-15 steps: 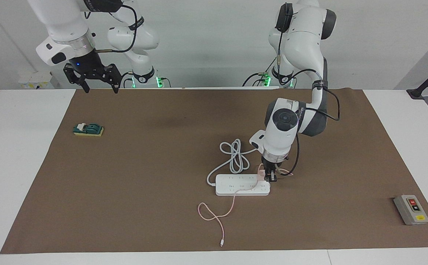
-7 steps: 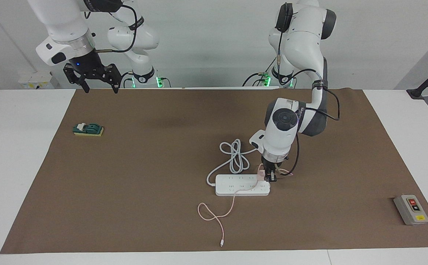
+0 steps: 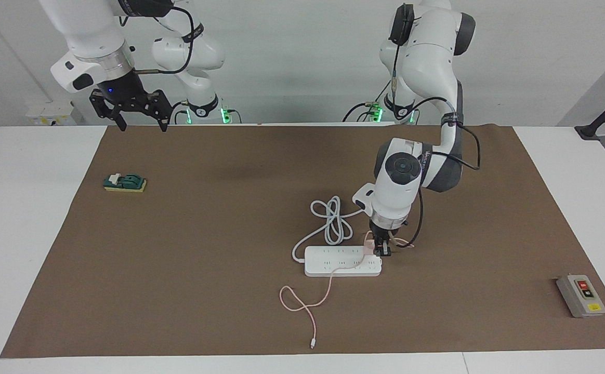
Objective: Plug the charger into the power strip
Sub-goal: 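Open the left gripper and lift it away from the plugged charger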
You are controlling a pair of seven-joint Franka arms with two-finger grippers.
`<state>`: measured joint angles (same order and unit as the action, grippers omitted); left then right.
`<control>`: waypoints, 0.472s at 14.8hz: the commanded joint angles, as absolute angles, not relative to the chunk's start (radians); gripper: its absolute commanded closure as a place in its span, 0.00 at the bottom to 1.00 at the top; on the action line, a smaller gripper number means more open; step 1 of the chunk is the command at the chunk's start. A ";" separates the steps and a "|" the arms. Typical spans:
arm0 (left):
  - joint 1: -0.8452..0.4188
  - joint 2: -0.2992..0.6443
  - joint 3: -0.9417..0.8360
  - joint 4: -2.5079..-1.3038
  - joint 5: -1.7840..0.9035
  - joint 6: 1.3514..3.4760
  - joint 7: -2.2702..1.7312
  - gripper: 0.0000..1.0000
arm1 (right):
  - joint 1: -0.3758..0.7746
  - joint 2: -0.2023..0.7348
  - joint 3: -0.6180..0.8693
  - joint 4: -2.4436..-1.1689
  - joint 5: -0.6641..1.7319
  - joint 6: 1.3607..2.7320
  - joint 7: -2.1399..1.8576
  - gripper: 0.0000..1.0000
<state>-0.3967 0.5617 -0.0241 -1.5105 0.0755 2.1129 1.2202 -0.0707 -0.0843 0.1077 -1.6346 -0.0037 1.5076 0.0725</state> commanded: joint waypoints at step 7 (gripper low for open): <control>-0.406 0.600 -0.046 -1.462 0.038 2.252 1.190 0.00 | -0.084 -0.107 0.118 -1.658 -0.009 1.514 0.069 0.00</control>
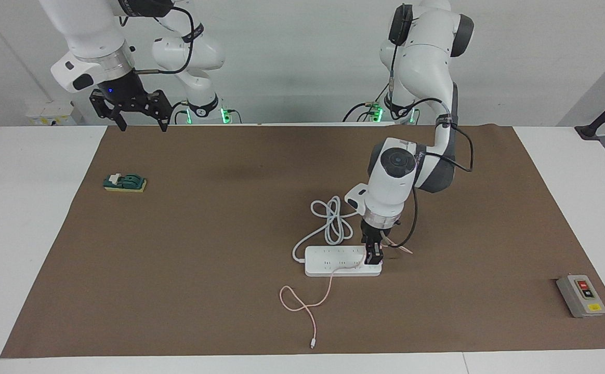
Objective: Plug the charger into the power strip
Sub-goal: 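Open the left gripper and lift it away from the plugged charger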
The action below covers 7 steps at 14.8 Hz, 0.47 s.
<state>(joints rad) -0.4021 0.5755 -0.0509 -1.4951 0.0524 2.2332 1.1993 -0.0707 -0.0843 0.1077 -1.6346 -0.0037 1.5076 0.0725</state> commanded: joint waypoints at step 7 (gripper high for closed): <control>-0.357 0.453 -0.048 -1.511 -0.032 2.154 1.177 0.00 | -0.086 -0.107 0.118 -1.658 -0.009 1.514 0.071 0.00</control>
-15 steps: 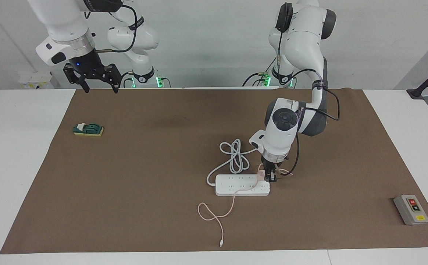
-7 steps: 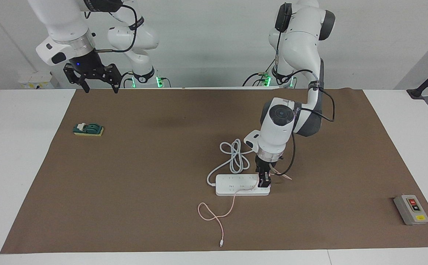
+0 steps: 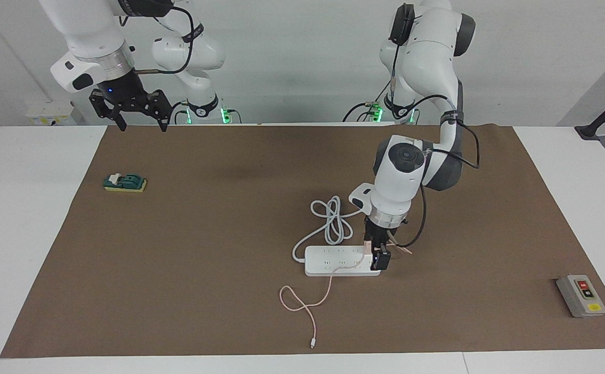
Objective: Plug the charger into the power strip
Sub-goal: 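Open the left gripper and lift it away from the plugged charger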
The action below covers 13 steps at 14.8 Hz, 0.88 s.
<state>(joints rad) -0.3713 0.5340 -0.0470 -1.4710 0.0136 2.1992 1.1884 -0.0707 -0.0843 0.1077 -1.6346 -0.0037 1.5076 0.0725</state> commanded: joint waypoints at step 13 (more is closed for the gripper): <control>-0.239 0.219 -0.020 -1.500 -0.176 1.849 0.852 0.00 | -0.086 -0.107 0.118 -1.658 -0.009 1.514 0.069 0.00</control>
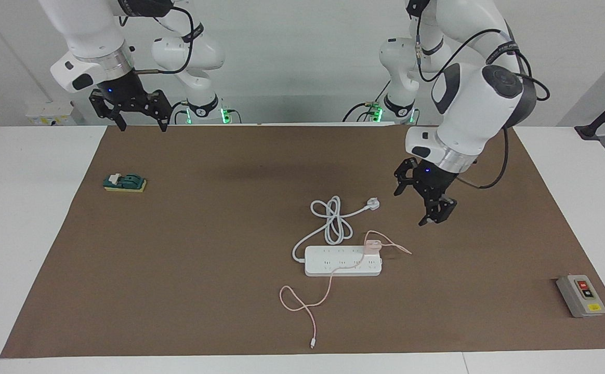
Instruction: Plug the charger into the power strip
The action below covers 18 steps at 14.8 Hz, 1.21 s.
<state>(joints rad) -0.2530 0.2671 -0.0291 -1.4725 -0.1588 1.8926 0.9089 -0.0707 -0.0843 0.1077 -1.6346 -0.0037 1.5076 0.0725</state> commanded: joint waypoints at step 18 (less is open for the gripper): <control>-0.222 0.045 0.077 -1.509 -0.048 1.586 -0.120 0.00 | -0.086 -0.107 0.118 -1.658 -0.009 1.516 0.069 0.00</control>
<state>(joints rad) -0.2324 0.0765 0.0828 -1.4736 -0.0609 1.5991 -0.0967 -0.0707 -0.0843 0.1077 -1.6346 -0.0037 1.5076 0.0725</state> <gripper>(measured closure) 0.000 0.000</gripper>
